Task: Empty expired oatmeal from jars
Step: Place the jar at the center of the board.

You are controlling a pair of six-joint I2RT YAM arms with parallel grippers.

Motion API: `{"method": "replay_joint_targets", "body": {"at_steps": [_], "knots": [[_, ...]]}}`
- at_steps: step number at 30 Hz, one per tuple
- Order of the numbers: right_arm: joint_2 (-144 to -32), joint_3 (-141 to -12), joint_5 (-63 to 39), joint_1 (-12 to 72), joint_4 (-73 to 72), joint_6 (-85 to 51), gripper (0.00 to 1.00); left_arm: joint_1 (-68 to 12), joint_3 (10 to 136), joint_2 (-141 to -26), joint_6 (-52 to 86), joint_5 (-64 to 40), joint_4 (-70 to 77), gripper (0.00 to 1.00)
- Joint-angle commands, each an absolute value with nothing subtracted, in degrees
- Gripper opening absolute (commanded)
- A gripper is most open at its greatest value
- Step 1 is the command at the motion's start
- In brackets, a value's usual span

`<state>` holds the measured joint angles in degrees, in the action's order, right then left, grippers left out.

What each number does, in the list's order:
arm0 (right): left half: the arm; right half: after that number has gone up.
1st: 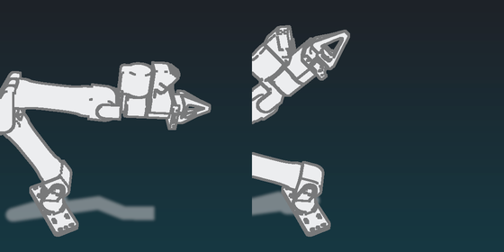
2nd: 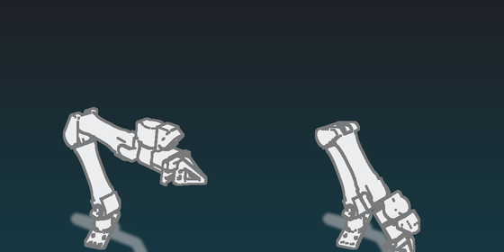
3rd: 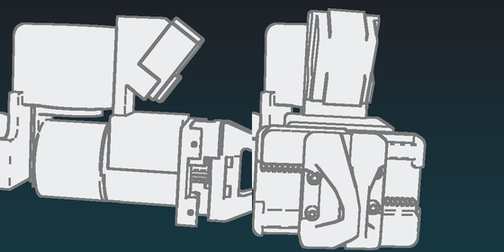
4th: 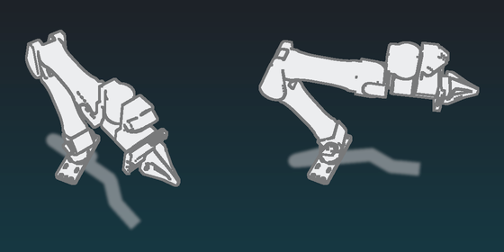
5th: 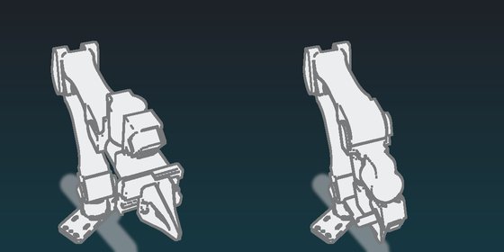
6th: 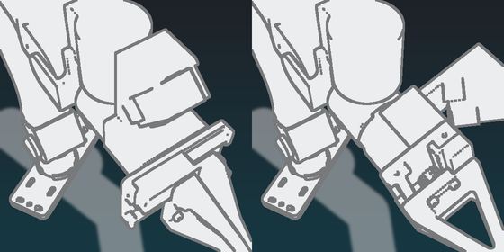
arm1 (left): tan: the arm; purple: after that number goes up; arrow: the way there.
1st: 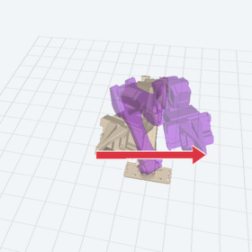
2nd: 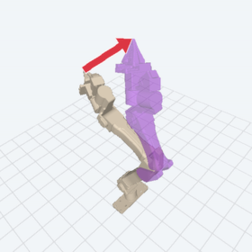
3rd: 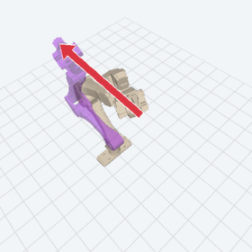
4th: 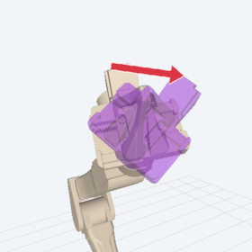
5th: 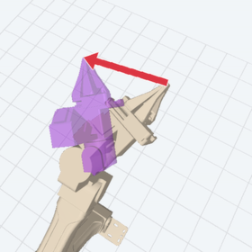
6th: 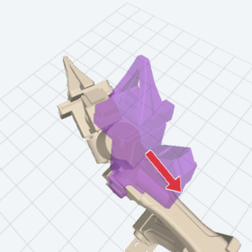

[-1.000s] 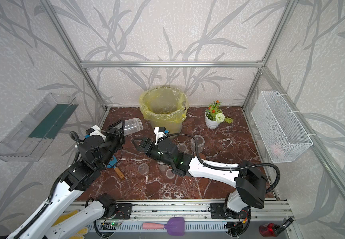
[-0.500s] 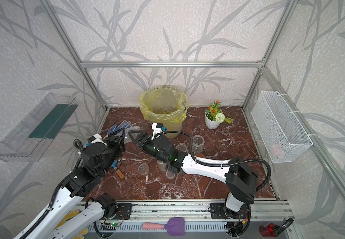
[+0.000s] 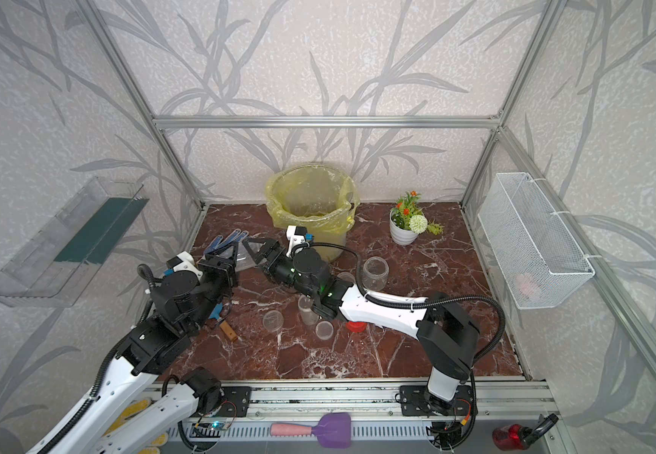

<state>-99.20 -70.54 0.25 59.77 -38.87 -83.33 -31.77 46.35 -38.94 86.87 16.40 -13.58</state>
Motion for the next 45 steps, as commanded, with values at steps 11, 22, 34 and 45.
{"method": "replay_joint_targets", "body": {"at_steps": [11, 22, 34, 45], "knots": [[-100.5, -73.5, -6.5, 56.7, -36.9, -81.4, 0.5, -31.8, 49.2, -39.2, 82.1, 15.5, -20.0, 0.46], [-99.4, -82.2, -8.3, 54.4, -6.8, -58.6, 0.42, -31.8, 50.7, -32.4, 76.2, 23.6, -35.8, 0.99], [-113.4, -100.7, -0.6, 57.7, 23.7, -22.8, 0.4, -31.8, 46.9, -32.5, 61.5, 37.8, -48.6, 0.99], [-121.6, -102.7, 9.5, 63.0, 19.5, -7.8, 0.43, -31.8, 39.2, -21.6, 65.3, 42.1, -50.6, 0.99]]}}
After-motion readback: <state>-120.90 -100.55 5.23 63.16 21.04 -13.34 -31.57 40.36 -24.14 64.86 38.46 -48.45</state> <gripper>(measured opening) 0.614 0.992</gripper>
